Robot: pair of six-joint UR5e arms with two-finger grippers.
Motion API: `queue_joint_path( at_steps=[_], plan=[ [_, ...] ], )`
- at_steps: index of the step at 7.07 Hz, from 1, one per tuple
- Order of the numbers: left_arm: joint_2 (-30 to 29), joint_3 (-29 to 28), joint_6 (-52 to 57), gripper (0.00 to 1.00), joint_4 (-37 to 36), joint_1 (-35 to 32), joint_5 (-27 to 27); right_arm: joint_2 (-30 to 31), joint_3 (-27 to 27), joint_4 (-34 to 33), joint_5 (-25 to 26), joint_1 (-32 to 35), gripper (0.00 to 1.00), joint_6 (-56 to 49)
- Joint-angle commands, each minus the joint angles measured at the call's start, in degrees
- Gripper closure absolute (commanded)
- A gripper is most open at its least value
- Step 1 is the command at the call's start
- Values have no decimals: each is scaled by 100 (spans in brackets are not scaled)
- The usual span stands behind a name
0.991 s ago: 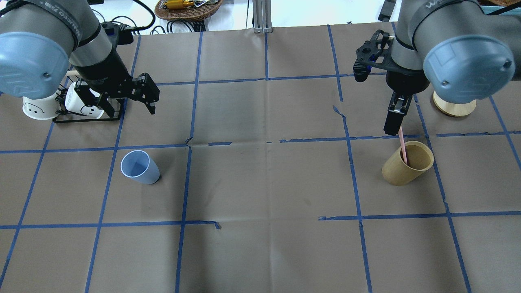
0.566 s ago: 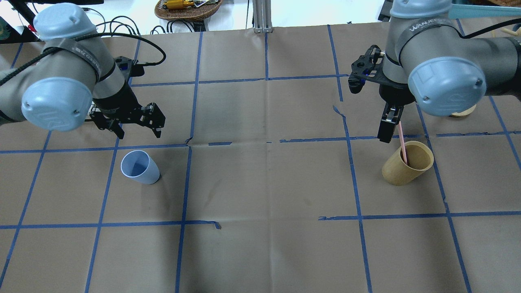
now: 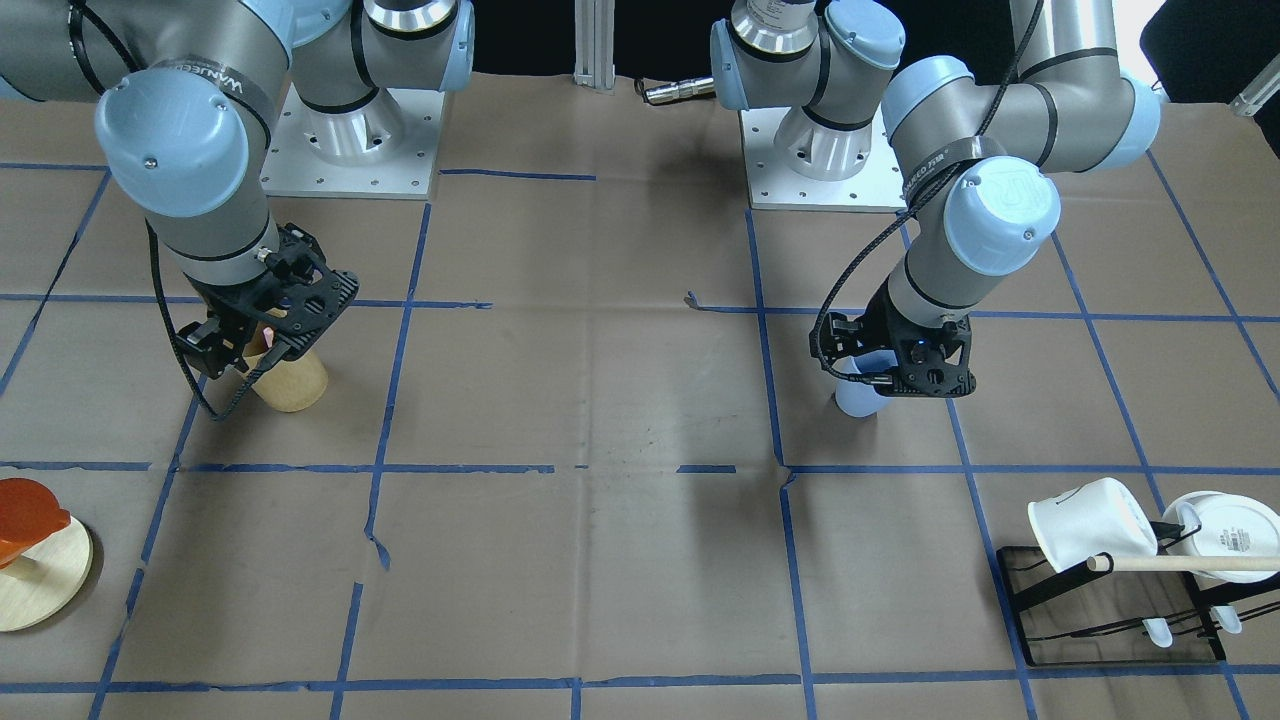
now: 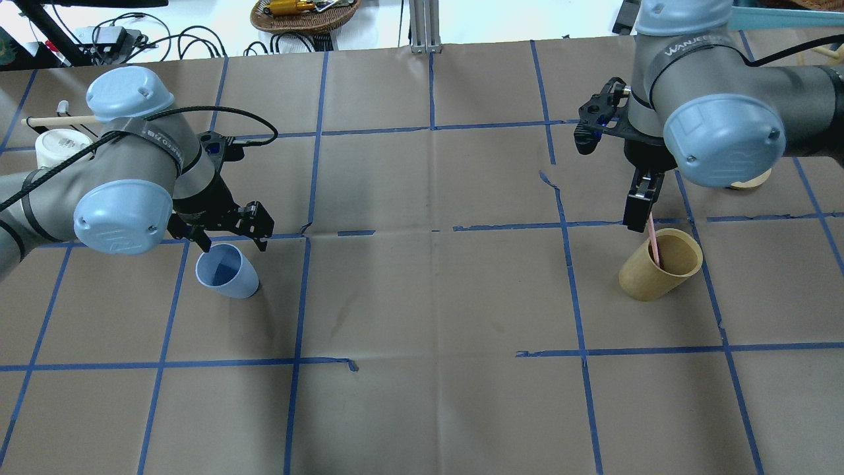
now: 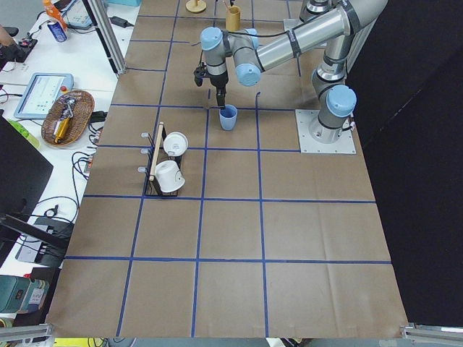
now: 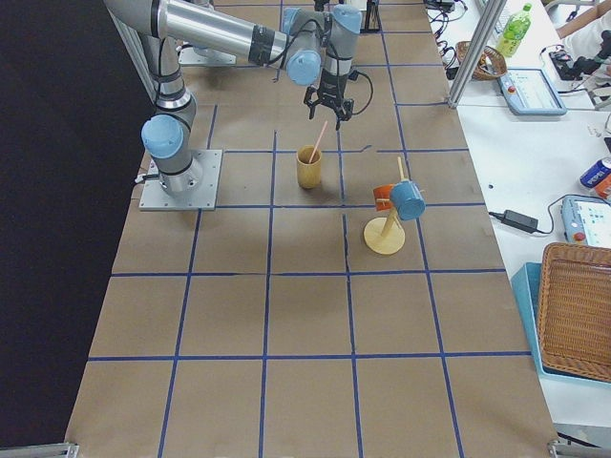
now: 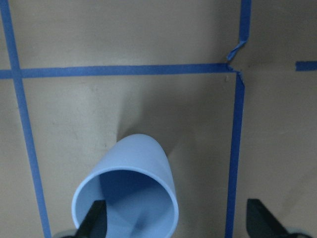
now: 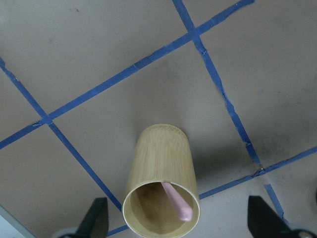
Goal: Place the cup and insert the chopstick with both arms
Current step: 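Grasp the light blue cup with the left gripper while the right grips the chopstick, then slide the blue cup to center with the left gripper while the right lifts the chopstick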
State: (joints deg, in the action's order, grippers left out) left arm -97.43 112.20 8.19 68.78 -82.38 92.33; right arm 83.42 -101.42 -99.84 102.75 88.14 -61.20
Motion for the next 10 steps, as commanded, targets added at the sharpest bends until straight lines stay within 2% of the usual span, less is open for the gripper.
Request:
queue_joint_path(
  at_steps=[1,2,3,4,5,6,8,9,10],
  plan=[
    [-30,336,-37,1,-110,-6,-31,7,-9,52,26,-33,4,29],
    [-74,346,-45,6,-102,-6,-31,-1,-9,17,-1,-33,4,55],
    [-48,346,-37,32,-102,-6,-14,-45,-9,-9,-27,-25,4,73],
    [-56,338,-37,64,-102,12,-5,-89,0,-35,-36,-25,4,64],
    [-13,320,-37,99,-102,12,-5,-89,0,-44,-45,-25,4,73],
    [-30,303,-19,100,-232,20,12,-89,0,-44,-36,-33,8,73],
    [5,276,-28,100,-269,-6,21,-89,0,-53,-19,-25,30,82],
    [75,250,-228,100,-260,-76,4,-89,0,-53,-10,-25,49,73],
    [-3,93,-648,100,-269,-346,-14,-89,26,-62,-10,-25,80,81]
  ],
)
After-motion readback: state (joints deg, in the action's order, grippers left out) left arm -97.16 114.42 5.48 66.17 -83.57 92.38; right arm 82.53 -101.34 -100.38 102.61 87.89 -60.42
